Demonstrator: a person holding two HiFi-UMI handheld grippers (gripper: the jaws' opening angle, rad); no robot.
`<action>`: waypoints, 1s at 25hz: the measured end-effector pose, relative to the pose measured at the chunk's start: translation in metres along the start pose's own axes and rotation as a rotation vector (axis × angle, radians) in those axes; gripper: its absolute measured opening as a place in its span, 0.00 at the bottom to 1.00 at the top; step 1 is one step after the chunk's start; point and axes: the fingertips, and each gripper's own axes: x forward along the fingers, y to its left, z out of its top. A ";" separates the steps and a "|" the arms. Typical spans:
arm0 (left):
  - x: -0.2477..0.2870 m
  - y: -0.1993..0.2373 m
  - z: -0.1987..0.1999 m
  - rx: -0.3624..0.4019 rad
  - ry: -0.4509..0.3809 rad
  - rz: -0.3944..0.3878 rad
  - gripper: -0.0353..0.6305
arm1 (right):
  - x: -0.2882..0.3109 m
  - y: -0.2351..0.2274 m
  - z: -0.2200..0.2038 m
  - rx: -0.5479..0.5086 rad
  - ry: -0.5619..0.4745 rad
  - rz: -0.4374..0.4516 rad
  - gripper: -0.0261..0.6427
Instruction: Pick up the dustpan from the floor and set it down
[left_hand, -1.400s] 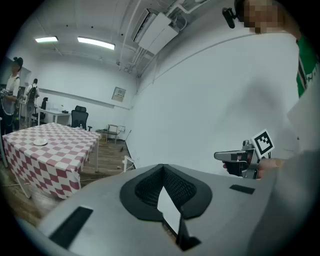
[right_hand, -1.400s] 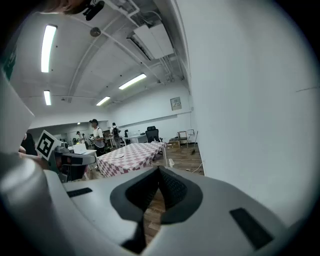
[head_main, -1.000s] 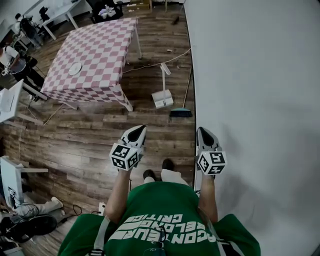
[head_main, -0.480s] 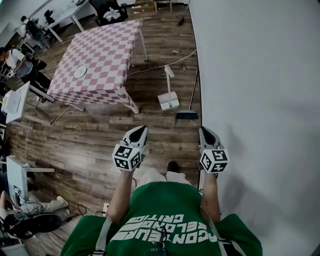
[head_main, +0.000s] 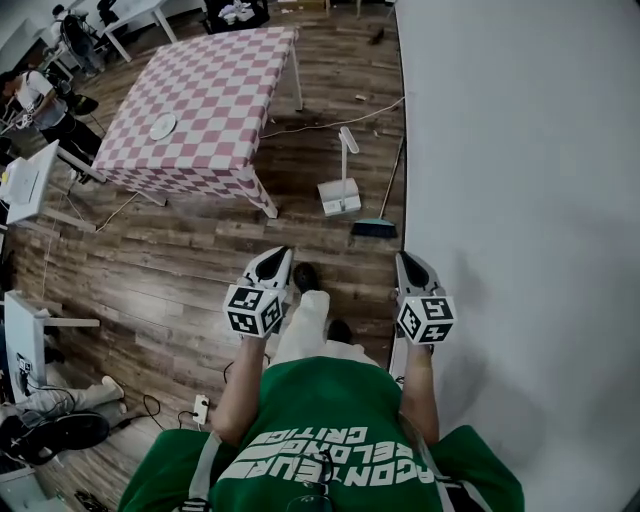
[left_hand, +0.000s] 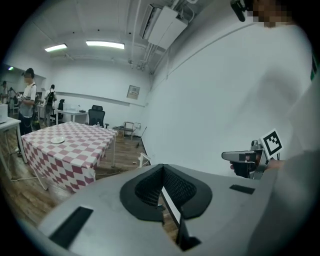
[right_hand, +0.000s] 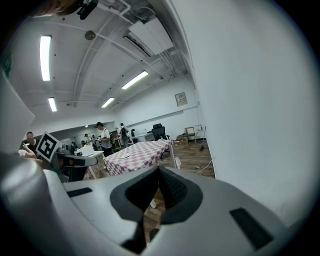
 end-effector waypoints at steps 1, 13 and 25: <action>0.007 0.005 0.001 -0.010 0.000 0.000 0.06 | 0.007 -0.001 0.001 -0.005 0.006 0.002 0.05; 0.112 0.068 0.067 0.012 -0.042 -0.045 0.06 | 0.121 -0.034 0.057 -0.044 0.021 -0.010 0.05; 0.202 0.181 0.125 -0.038 -0.042 -0.059 0.06 | 0.260 -0.038 0.107 -0.083 0.081 -0.019 0.05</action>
